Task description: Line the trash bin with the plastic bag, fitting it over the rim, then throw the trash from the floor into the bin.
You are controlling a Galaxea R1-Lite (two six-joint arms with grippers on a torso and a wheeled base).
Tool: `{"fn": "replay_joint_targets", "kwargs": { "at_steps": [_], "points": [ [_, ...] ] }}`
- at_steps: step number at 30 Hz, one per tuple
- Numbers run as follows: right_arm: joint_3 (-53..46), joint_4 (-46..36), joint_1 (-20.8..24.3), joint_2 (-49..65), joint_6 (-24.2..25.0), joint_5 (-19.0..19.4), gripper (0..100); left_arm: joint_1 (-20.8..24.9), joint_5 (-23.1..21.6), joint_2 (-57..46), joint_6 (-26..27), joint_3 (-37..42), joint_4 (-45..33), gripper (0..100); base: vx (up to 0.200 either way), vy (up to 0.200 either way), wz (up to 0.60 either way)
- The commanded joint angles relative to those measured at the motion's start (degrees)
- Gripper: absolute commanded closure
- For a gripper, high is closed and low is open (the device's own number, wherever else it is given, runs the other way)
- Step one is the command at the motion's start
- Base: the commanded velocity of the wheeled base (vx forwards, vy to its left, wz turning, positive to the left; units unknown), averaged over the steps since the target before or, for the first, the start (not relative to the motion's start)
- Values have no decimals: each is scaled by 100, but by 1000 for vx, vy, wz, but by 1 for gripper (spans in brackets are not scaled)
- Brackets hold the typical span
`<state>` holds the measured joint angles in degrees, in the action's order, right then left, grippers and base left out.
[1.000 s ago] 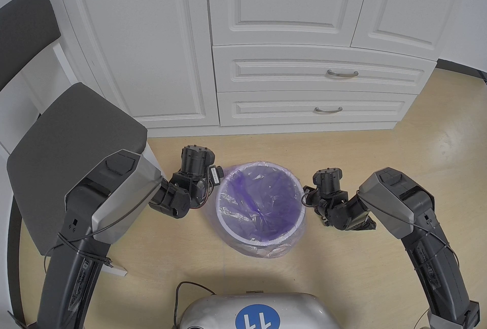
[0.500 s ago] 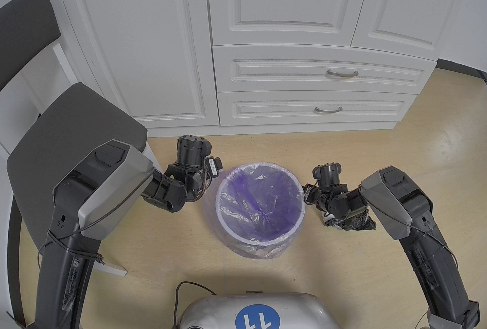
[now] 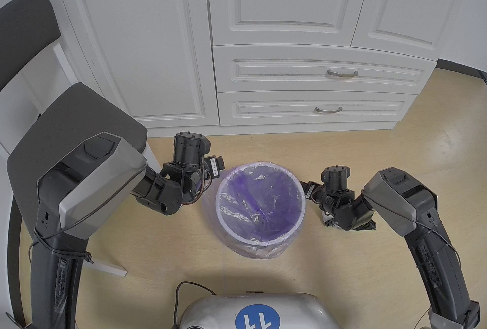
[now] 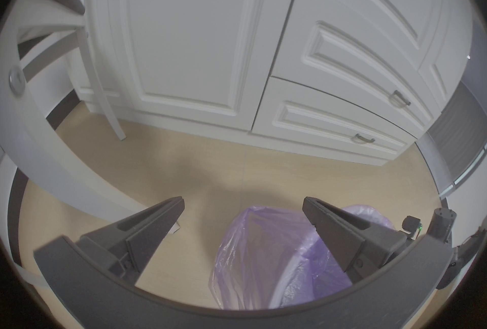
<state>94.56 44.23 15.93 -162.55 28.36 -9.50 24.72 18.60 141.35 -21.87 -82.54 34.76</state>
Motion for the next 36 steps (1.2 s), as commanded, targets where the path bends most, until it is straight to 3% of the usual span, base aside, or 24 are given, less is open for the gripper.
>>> {"fn": "replay_joint_targets", "kwargs": {
  "at_steps": [1, 10, 17, 21, 25, 29, 36],
  "points": [
    [-746, 675, -152, 232, -49, 537, 0, 121, -6, -266, 394, 564, 620, 0, 0, 0, 0],
    [-737, 789, -468, 259, -41, 853, 0, 235, -15, -310, 728, 968, 1183, 0, 0, 0, 0],
    [-948, 859, -495, 496, 320, 1222, 0, 384, -23, -459, 851, 1320, 1279, 0, 0, 0, 0],
    [-940, 772, -495, 487, 311, 1231, 0, 446, 21, -547, 1238, 1601, 1587, 0, 0, 0, 0],
    [-878, 332, -495, 505, 302, 1231, 0, 630, 29, -1162, 1862, 2427, 2009, 0, 0, 0, 0],
    [-737, 42, -477, 496, 285, 1222, 0, 841, 38, -1663, 2020, 2928, 2106, 0, 0, 0, 0],
    [-737, -222, -433, 479, 100, 1205, 0, 885, 38, -2015, 2064, 3077, 2114, 0, 0, 0, 0]
  ]
}}
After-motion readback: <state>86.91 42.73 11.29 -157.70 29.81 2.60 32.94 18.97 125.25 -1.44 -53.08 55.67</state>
